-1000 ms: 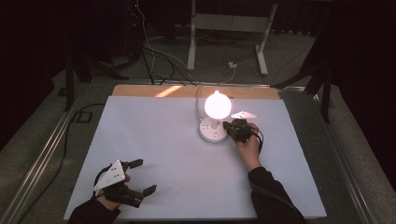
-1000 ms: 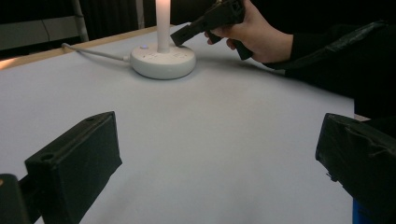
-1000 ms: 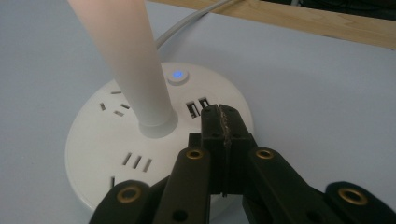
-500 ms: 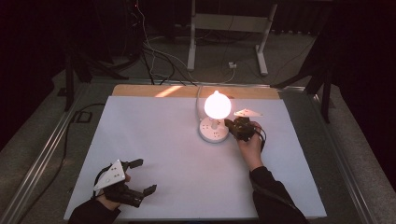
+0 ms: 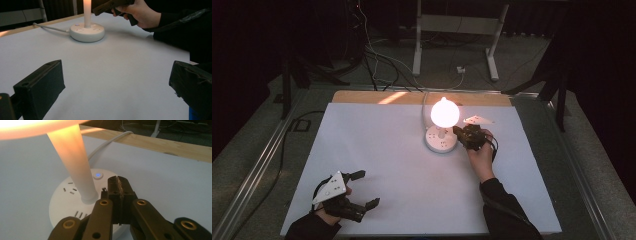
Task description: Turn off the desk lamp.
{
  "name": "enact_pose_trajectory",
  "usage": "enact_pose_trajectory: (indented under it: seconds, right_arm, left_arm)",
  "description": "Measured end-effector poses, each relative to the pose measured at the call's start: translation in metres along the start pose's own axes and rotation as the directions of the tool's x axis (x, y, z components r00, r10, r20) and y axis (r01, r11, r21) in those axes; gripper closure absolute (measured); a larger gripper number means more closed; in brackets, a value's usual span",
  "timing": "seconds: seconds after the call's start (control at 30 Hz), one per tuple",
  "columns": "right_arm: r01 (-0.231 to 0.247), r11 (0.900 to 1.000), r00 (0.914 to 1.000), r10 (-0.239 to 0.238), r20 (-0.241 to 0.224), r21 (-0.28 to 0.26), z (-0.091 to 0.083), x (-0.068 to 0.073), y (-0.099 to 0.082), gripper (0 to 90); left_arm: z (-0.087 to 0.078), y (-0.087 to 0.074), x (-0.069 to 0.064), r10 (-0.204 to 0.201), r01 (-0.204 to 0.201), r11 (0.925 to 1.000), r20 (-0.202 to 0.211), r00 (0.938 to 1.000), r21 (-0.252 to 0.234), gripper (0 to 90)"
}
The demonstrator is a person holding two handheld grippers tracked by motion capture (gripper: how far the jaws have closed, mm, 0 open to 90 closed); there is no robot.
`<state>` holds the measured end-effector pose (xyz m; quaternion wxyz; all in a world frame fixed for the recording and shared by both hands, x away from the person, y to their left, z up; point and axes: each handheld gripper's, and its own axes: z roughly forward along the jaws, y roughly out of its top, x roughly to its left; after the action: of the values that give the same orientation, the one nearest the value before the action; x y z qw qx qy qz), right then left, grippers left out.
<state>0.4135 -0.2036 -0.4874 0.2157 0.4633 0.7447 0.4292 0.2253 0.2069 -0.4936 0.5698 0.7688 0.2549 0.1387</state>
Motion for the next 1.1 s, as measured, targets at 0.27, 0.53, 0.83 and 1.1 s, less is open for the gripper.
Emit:
enact_pose_trajectory:
  seconds: [0.27,0.53,0.83,1.1]
  right_arm:
    - [0.01,0.9992,0.9999,-0.01,0.006,0.039,0.01,0.001,-0.009,89.5]
    - [0.018,0.9977,0.9998,-0.019,0.011,0.065,0.016,0.001,-0.014,89.5]
    - [0.029,0.9977,0.9995,-0.03,0.006,0.062,0.017,0.001,-0.015,89.5]
    - [-0.005,0.9988,0.9999,0.006,-0.011,0.048,0.012,-0.003,-0.012,89.5]
  left_arm:
    - [0.0,0.0,0.0,0.001,-0.001,1.0,0.001,1.0,0.001,0.5]
    - [0.0,0.0,0.0,-0.002,0.002,1.0,0.002,1.0,-0.002,0.5]
    - [0.0,0.0,0.0,0.0,0.0,1.0,0.004,1.0,0.0,0.5]
    - [0.0,0.0,-0.001,-0.001,0.001,1.0,0.004,1.0,-0.003,0.5]
